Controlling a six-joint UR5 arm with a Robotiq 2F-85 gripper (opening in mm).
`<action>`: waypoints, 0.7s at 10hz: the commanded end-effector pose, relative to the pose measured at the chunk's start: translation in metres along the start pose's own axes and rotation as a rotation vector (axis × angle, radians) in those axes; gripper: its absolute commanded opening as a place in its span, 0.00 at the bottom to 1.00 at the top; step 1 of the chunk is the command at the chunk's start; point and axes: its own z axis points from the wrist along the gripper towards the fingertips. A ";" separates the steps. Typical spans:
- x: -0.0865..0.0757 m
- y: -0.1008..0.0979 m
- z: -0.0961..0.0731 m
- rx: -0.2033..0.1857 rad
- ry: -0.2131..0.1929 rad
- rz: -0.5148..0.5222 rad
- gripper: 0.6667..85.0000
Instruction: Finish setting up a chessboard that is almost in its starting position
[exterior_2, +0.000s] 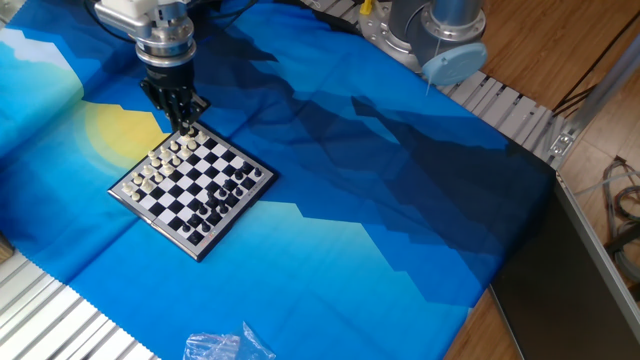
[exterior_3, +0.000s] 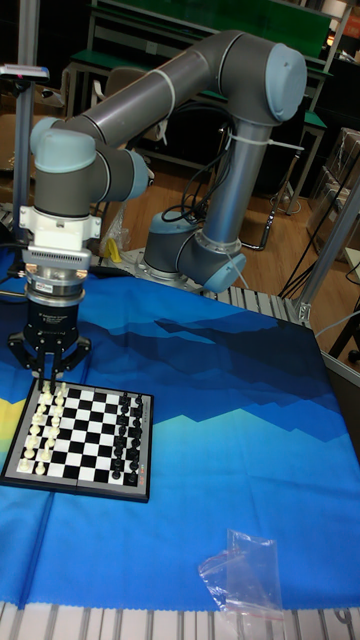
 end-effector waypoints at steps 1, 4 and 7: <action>-0.003 0.000 -0.008 -0.007 -0.003 0.010 0.25; -0.004 0.002 -0.016 -0.005 0.005 0.019 0.25; -0.009 0.011 -0.031 0.002 0.010 0.063 0.19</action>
